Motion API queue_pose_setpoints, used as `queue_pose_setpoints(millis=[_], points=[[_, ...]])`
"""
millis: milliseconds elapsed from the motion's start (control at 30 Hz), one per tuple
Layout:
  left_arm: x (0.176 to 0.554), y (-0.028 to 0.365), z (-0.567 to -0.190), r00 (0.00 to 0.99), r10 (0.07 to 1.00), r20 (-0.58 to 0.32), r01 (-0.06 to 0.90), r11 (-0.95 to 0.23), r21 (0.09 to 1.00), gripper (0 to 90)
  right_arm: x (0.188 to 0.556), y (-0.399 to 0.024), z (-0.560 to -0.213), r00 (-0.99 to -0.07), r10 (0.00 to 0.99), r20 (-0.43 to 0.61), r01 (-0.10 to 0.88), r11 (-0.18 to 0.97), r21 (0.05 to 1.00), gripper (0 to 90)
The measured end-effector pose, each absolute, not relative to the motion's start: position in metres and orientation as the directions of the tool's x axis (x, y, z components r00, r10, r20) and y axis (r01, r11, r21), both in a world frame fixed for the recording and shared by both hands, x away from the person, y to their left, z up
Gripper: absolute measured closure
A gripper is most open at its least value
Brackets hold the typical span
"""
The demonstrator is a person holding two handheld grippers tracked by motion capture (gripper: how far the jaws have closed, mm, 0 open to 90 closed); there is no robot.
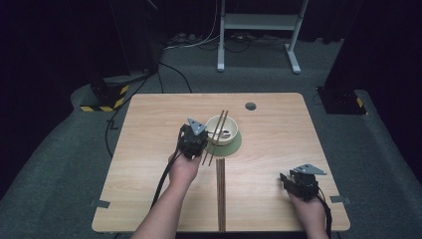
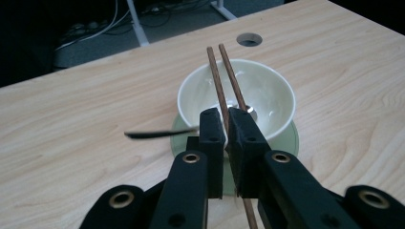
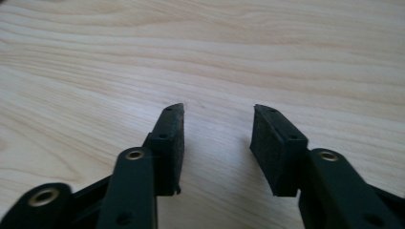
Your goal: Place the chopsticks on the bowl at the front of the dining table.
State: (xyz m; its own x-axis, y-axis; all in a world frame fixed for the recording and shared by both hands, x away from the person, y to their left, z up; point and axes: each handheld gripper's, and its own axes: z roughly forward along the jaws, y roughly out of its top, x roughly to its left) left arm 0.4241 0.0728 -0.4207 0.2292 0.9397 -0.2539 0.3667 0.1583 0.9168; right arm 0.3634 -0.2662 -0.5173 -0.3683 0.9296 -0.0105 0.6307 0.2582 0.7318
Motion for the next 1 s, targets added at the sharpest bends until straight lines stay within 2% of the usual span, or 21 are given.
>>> queue_pose_setpoints(millis=[200, 367, 467, 600, 767, 900, 1000], points=[[0.419, 0.084, -0.437, 0.261, 0.92, -0.294, 0.393, 0.177, 0.903, 85.9, 0.354, -0.235, -0.504, -0.445, 0.896, 0.0, 0.561, 0.278, 0.779, 65.8], [0.422, 0.093, -0.453, 0.263, 0.912, -0.314, 0.4, 0.193, 0.896, 88.3, 0.358, -0.204, -0.5, -0.493, 0.87, 0.017, 0.538, 0.289, 0.792, 67.9], [0.425, 0.098, -0.461, 0.244, 0.901, -0.359, 0.412, 0.239, 0.879, 89.2, 0.367, -0.189, -0.496, -0.505, 0.862, 0.041, 0.54, 0.279, 0.794, 70.0], [0.43, 0.104, -0.474, 0.253, 0.904, -0.344, 0.427, 0.215, 0.879, 89.2, 0.376, -0.169, -0.489, -0.523, 0.852, 0.038, 0.521, 0.284, 0.805, 73.8], [0.435, 0.106, -0.484, 0.237, 0.891, -0.387, 0.435, 0.259, 0.862, 89.5, 0.391, -0.149, -0.482, -0.54, 0.839, 0.065, 0.507, 0.263, 0.821, 79.8], [0.436, 0.105, -0.487, 0.254, 0.892, -0.373, 0.439, 0.238, 0.866, 89.7, 0.4, -0.138, -0.479, -0.531, 0.845, 0.069, 0.497, 0.244, 0.833, 83.3], [0.437, 0.103, -0.488, 0.252, 0.882, -0.399, 0.446, 0.26, 0.856, 89.7, 0.405, -0.13, -0.477, -0.528, 0.847, 0.059, 0.483, 0.242, 0.842, 83.6]])
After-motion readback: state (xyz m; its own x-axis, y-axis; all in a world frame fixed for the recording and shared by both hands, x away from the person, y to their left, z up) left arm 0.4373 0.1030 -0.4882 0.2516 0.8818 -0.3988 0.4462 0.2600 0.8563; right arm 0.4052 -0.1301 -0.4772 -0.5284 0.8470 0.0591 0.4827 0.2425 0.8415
